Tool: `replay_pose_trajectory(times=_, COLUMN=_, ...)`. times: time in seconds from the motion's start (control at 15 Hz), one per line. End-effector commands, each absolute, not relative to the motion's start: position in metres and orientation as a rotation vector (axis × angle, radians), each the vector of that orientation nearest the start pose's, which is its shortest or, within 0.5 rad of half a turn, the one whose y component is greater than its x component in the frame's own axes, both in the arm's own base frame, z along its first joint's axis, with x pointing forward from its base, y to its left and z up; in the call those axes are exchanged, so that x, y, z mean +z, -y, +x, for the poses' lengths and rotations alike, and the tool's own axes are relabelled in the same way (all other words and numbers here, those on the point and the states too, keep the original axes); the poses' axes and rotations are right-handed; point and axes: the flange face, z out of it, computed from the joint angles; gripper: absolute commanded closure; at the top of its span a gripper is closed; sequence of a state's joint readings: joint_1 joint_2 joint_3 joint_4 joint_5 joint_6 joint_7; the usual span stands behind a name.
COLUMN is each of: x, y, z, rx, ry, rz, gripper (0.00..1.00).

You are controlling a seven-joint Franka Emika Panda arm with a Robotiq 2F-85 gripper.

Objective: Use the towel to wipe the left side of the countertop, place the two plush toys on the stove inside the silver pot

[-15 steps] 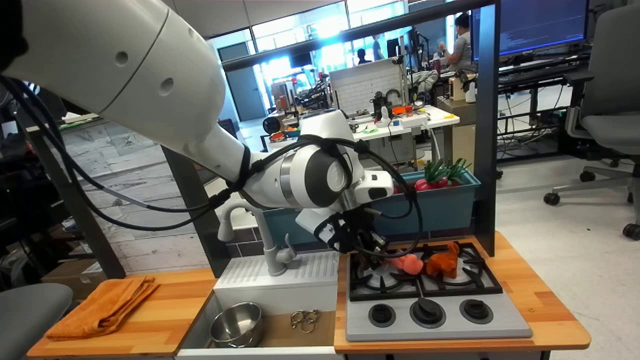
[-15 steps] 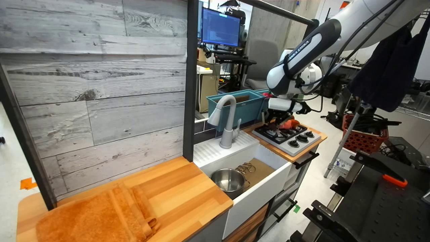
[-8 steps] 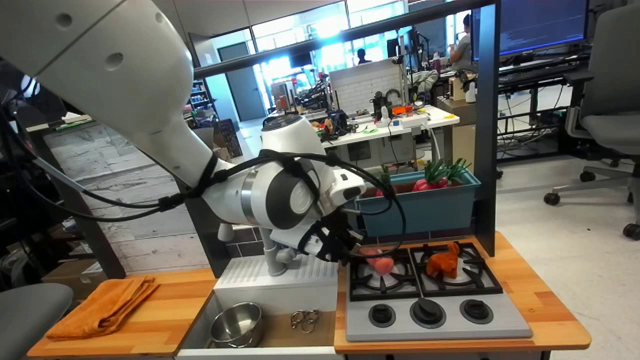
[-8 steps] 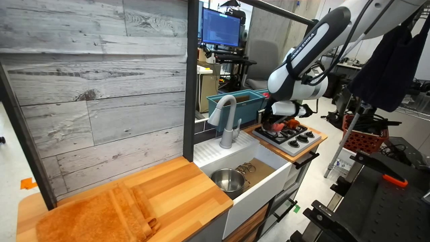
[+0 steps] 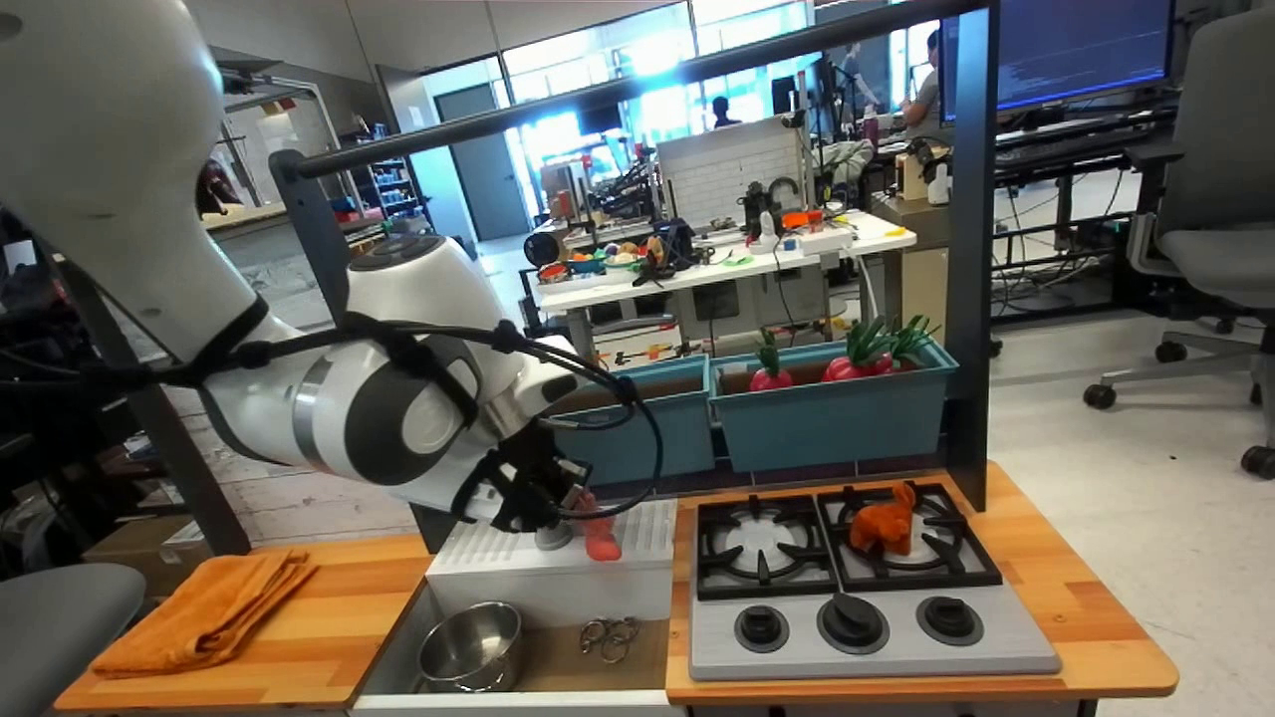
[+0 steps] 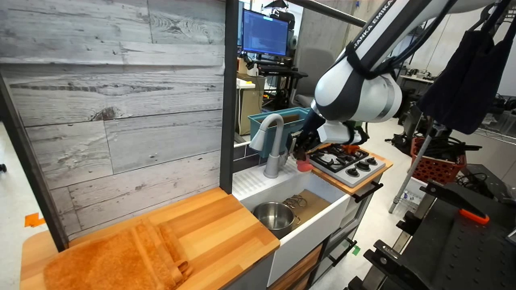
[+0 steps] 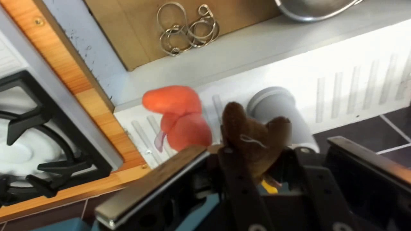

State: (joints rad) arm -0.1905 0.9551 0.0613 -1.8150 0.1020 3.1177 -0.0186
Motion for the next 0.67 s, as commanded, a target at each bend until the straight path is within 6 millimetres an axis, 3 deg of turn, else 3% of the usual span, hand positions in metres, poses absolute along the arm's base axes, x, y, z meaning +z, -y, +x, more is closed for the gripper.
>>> replay_pose_trajectory(times=0.0, x=0.071, y=0.066, z=0.606, rx=-0.495, ry=-0.246, rz=-3.011, gripper=0.96)
replay_pose_trajectory(times=0.27, x=0.072, y=0.041, z=0.6, rx=-0.392, ry=-0.151, rz=-2.994, gripper=0.96)
replay_pose_trajectory(times=0.6, x=0.059, y=0.017, z=0.608, rx=-0.239, ry=-0.07, rz=-3.001, gripper=0.96)
